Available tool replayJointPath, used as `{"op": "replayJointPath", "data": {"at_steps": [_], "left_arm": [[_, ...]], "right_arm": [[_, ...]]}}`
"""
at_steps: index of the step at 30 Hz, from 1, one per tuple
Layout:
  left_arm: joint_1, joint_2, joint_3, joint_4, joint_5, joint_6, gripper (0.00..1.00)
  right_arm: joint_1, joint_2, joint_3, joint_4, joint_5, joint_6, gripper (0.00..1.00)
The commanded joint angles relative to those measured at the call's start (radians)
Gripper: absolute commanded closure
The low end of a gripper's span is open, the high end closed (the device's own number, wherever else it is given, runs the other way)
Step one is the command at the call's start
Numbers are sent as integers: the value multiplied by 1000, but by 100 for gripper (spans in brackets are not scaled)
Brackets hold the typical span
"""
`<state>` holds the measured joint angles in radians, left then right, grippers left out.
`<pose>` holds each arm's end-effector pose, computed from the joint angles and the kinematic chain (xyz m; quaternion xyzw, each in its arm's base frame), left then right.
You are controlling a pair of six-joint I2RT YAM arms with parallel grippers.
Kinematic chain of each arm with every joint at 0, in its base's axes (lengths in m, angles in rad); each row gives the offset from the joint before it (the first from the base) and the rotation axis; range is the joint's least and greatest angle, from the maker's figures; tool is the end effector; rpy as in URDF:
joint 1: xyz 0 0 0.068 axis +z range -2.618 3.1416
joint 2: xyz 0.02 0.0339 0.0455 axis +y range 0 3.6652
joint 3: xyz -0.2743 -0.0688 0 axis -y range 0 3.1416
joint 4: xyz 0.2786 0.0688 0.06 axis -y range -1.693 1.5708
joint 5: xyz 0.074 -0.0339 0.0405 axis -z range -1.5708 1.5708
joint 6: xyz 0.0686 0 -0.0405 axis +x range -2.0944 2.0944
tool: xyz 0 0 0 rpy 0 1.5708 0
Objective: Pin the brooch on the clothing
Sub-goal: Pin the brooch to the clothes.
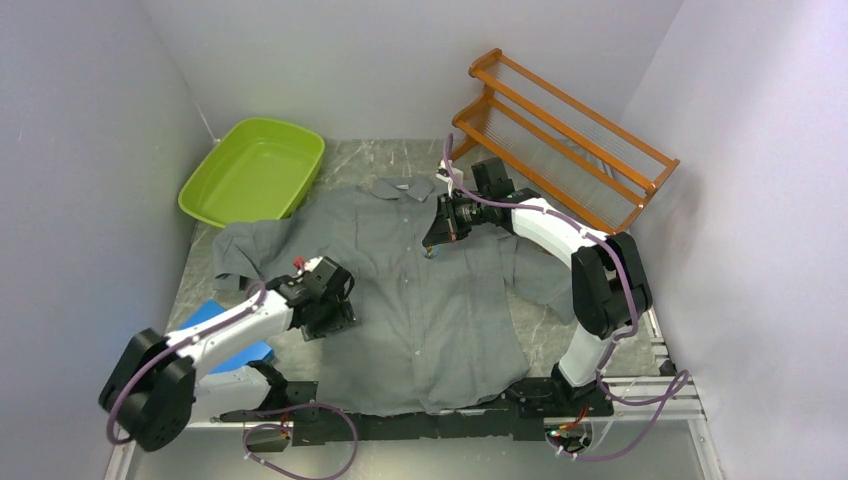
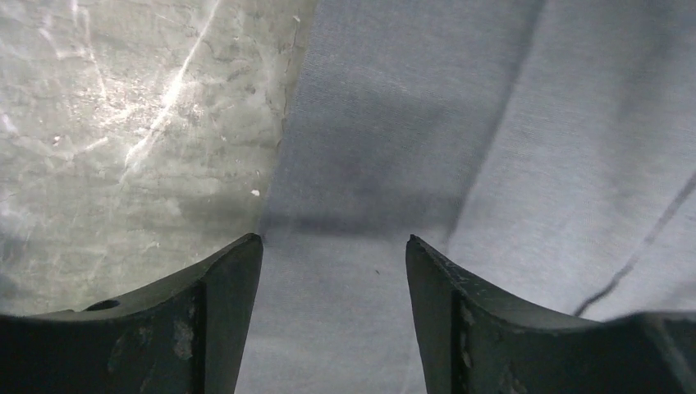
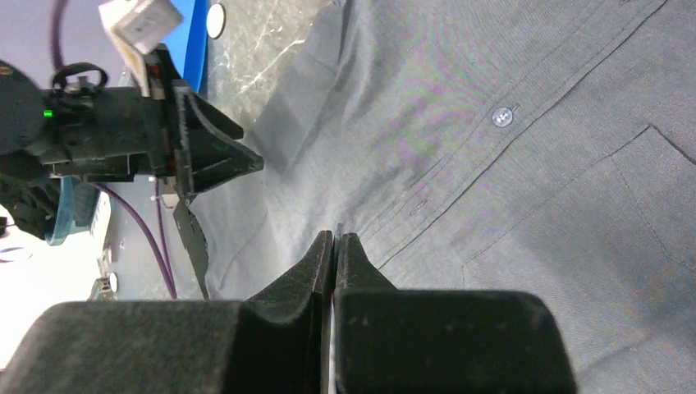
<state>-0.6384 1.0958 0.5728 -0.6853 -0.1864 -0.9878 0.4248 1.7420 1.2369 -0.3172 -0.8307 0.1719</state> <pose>0.1811 -0.1185 0.1380 -0.1867 0.9615 -0.0675 0.1898 0.3631 0.2198 0.2134 -0.2537 0.8262 0.4573 0.2093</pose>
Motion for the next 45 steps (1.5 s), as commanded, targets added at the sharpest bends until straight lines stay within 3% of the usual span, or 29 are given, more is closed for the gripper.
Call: {"op": "replayJointPath", "data": {"at_steps": [1,5,9,17,25,28,30,33,37,45], "left_arm": [[-4,104,9,47,17,1,33],[-4,178,19,41,-5,-11,46],[-3,208,39,-32,-70,-34,67],[-10,241,91,-176,-132,-79,96],[-15,137,96,-315,-193,-159,97],[-15,87,96,-322,-201,-161,91],[-15,56,105,-326,-209,-153,80],[-15,0,116,-304,-210,-117,39],[-16,-89,107,-193,-164,-33,7],[-19,-193,41,-4,-34,68,6]], "right_arm": [[-4,-26,15,7,-20,-18,100],[-4,-32,13,3,-14,-23,100],[-4,-36,9,9,-14,-20,100],[-4,-18,21,8,-22,-24,100],[-4,4,37,-6,-17,-34,100],[-4,19,49,-9,-21,-34,100],[-4,30,59,-19,-21,-35,100],[-4,48,82,-31,-16,-35,100],[-4,99,131,-48,-19,-33,100],[-4,267,309,-147,-42,-13,100]]}}
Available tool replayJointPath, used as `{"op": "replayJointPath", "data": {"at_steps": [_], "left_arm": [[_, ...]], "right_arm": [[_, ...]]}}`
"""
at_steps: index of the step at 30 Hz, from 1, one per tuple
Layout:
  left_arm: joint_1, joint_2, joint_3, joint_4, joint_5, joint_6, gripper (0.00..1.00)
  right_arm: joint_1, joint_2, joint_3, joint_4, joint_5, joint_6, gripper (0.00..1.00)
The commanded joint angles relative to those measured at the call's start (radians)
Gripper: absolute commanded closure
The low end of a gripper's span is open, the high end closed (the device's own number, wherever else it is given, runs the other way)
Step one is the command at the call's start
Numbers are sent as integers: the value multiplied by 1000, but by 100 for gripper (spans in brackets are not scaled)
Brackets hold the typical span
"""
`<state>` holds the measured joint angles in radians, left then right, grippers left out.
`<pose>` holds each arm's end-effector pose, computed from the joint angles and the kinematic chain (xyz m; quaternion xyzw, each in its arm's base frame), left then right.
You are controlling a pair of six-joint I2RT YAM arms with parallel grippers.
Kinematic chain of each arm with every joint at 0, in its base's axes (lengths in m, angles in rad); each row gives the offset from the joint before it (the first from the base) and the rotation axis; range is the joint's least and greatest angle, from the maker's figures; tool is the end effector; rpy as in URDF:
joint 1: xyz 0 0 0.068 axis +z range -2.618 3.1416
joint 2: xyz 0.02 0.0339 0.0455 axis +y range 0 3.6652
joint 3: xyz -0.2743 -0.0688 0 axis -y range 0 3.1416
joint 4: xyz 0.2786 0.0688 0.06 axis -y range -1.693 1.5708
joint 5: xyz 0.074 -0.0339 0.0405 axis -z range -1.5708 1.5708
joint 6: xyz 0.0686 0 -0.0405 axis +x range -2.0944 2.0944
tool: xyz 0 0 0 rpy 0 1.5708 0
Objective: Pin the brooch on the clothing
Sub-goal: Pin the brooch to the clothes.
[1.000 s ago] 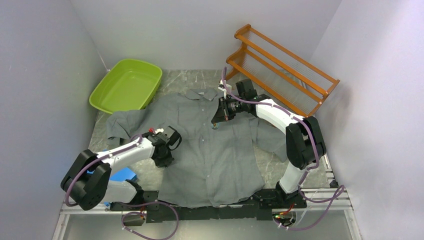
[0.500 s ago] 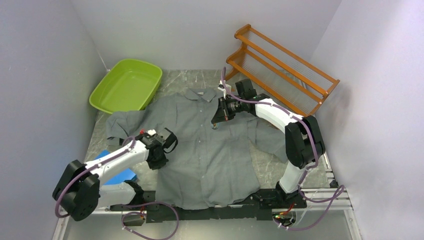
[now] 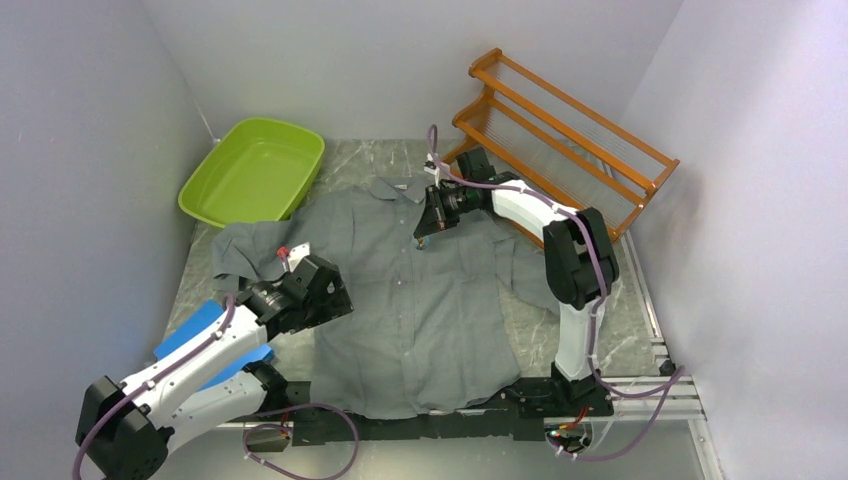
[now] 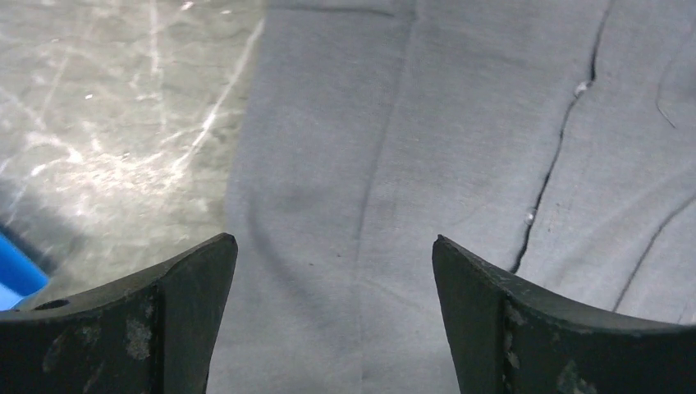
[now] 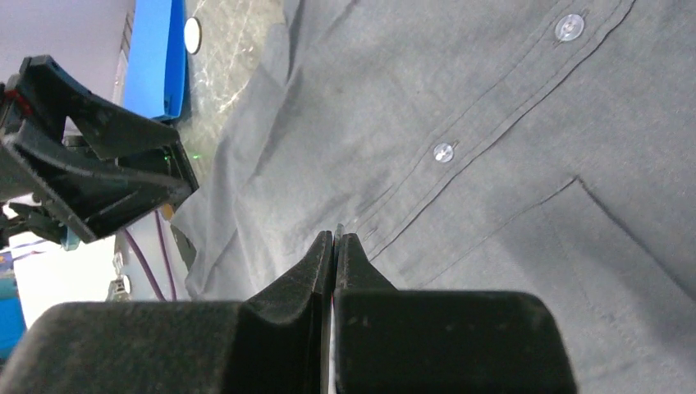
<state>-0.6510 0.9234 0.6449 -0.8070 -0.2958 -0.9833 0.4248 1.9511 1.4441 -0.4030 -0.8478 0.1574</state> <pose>0.1744 -0.1077 0.1899 -0.1937 0.9410 -0.0754 0.2669 0.4050 0.2397 0.1911 -0.2472 0.8367 0.4576 0.1716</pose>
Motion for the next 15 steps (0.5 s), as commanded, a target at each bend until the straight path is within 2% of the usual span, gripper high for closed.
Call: {"op": "replayJointPath", "data": {"at_steps": [1,15], "left_arm": [[-8,-20,-40,137,90,69,7],[-46,110,-86,284,155,86,11]], "right_arm": [[-4,80,126,-76,-27,3,100],[-4,352,323,-224,-125,-32,100]]}}
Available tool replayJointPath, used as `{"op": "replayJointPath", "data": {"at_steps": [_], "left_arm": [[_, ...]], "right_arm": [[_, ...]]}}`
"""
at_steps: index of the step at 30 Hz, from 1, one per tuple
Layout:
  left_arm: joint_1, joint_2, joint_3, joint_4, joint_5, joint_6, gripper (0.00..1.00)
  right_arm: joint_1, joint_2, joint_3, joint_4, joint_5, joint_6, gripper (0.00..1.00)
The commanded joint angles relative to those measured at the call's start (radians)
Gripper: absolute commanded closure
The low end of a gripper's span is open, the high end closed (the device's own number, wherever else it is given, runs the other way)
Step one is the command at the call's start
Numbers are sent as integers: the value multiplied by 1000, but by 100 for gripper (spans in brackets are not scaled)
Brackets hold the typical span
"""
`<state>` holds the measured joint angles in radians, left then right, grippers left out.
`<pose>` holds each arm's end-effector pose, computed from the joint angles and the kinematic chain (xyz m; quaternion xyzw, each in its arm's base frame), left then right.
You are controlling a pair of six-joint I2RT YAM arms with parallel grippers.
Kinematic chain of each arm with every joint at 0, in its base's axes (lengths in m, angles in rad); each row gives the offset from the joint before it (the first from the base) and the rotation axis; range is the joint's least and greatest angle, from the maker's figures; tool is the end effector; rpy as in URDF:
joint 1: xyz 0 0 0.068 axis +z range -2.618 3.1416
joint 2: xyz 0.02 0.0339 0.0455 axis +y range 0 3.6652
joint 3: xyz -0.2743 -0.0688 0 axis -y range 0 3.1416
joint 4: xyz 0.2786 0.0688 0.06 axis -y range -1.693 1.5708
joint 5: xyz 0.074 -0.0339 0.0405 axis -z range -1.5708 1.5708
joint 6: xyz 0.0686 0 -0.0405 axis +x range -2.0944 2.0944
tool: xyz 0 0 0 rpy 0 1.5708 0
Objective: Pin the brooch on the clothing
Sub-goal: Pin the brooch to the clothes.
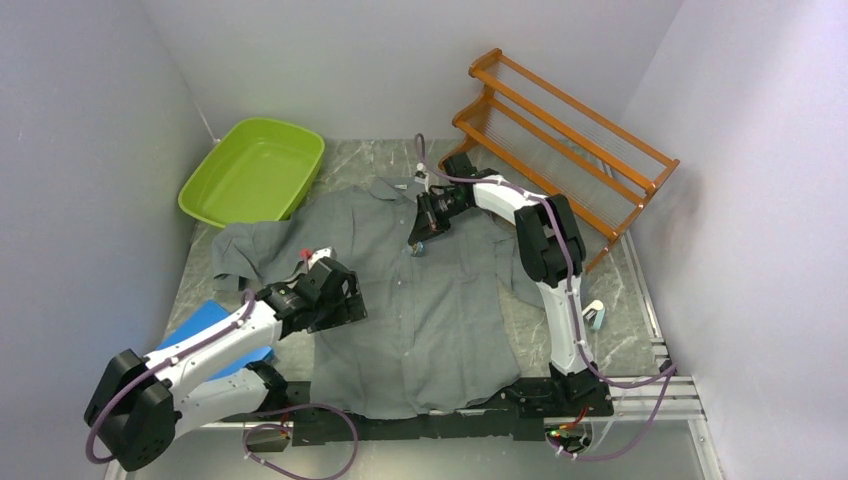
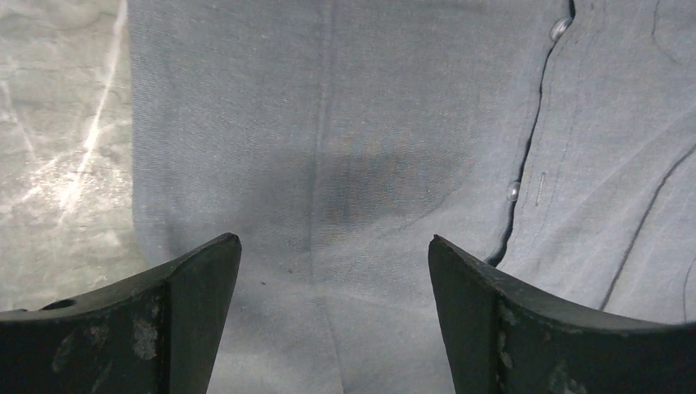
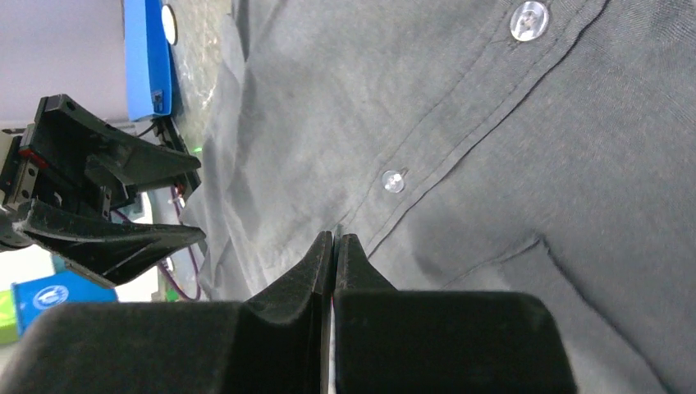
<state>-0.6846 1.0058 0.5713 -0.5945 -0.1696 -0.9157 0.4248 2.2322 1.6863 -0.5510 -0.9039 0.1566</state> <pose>0.1810 -0.1328 0.1610 -0.1332 0.9511 -0.1345 0.2443 0.4433 0.2597 0.1330 -0.2185 0.8529 0.4672 0.0806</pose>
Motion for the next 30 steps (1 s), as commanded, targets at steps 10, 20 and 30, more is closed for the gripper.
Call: {"op": "replayJointPath", "data": {"at_steps": [10,20,30], "left_arm": [[-24,170,24,13,-10,-10,12],[-46,206,34,9,-26,-33,13],[-51,209,32,2,-32,-38,13]], "right_arm": [[-4,200,144,-128,-124,-67,100],[-72,226,92,-100,-121,-59,100],[-76,131,1,-43,54,-59,75]]}}
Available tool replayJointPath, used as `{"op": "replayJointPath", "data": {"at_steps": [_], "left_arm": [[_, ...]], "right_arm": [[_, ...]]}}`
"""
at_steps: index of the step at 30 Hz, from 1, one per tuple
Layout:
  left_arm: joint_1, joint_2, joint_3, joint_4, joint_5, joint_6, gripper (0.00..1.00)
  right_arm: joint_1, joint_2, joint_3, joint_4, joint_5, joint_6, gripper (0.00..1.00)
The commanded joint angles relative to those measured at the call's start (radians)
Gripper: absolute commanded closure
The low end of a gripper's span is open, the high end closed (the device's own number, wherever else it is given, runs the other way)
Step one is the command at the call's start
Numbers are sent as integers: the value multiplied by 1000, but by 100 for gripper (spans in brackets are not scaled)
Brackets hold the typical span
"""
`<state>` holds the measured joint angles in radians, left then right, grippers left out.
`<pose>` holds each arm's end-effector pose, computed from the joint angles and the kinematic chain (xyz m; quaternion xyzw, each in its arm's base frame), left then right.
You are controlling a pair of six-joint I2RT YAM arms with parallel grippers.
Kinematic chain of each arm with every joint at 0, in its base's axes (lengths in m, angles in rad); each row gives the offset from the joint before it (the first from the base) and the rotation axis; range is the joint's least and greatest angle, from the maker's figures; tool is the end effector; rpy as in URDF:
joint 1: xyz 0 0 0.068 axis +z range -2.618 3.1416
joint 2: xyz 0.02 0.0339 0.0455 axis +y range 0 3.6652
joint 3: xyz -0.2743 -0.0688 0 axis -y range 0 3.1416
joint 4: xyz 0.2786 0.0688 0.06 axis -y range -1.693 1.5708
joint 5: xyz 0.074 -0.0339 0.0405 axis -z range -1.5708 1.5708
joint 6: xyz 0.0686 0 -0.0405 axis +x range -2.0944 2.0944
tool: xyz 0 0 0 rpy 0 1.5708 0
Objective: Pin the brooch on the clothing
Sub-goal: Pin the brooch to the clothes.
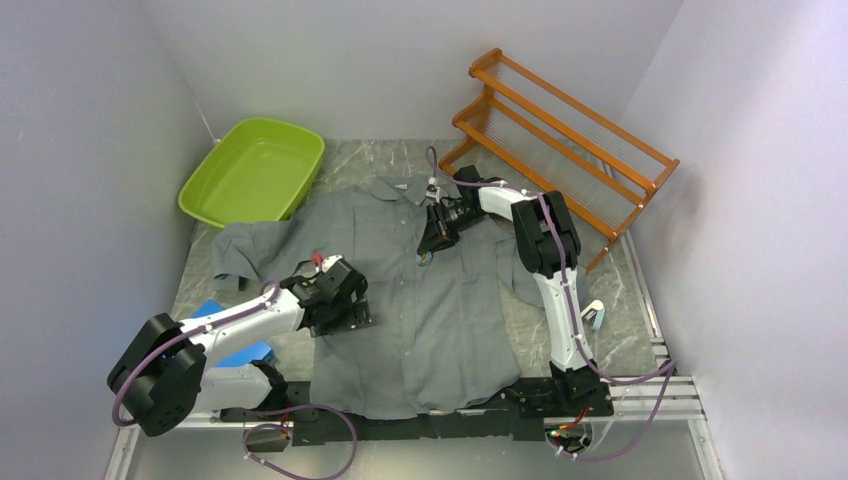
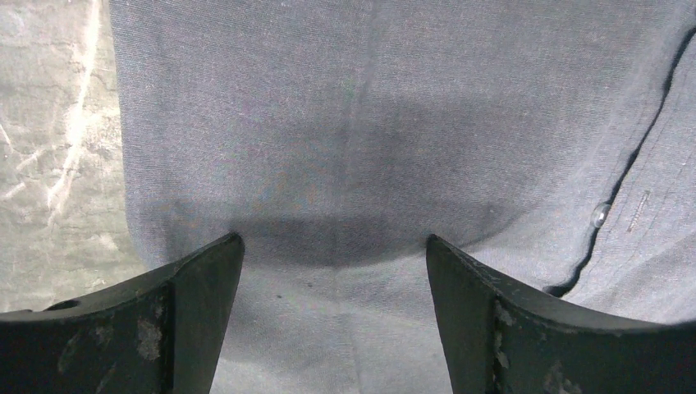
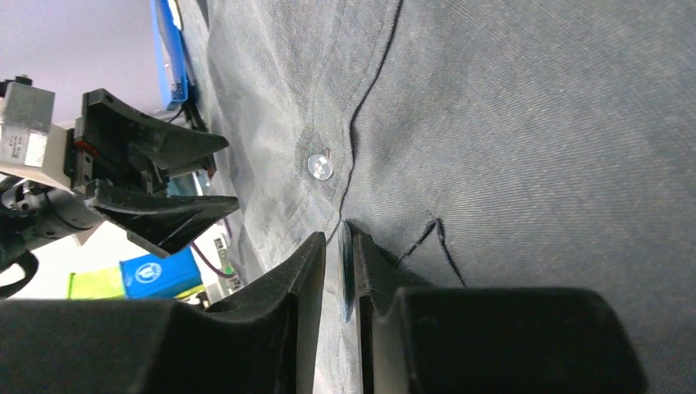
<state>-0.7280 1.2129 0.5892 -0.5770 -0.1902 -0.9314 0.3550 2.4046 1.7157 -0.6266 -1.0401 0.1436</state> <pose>0.1850 -0.1475 0.1246 -0.1167 0.9717 -0.0721 0.1925 0.4518 0.2306 0.0619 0.1537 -0.8493 -0.5049 0.0146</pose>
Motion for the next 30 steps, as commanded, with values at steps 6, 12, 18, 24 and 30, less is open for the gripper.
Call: {"op": "replayJointPath", "data": {"at_steps": [6,12,18,24,30], "left_arm": [[-12,10,14,-14,-11,-26,13],[-15,16,20,-22,-17,-24,13],[-18,25,31,-33,-23,-24,13],[-19,34,43,-72,-51,-36,13],[-20,47,45,-77,-57,-35,13]], "right_arm": [[-4,-103,-83,77,241,-36,68],[0,-120,-83,73,267,-41,75],[15,-90,-37,29,263,-61,97],[16,-110,-33,5,303,-69,100],[15,-135,-42,-23,378,-97,100]]}}
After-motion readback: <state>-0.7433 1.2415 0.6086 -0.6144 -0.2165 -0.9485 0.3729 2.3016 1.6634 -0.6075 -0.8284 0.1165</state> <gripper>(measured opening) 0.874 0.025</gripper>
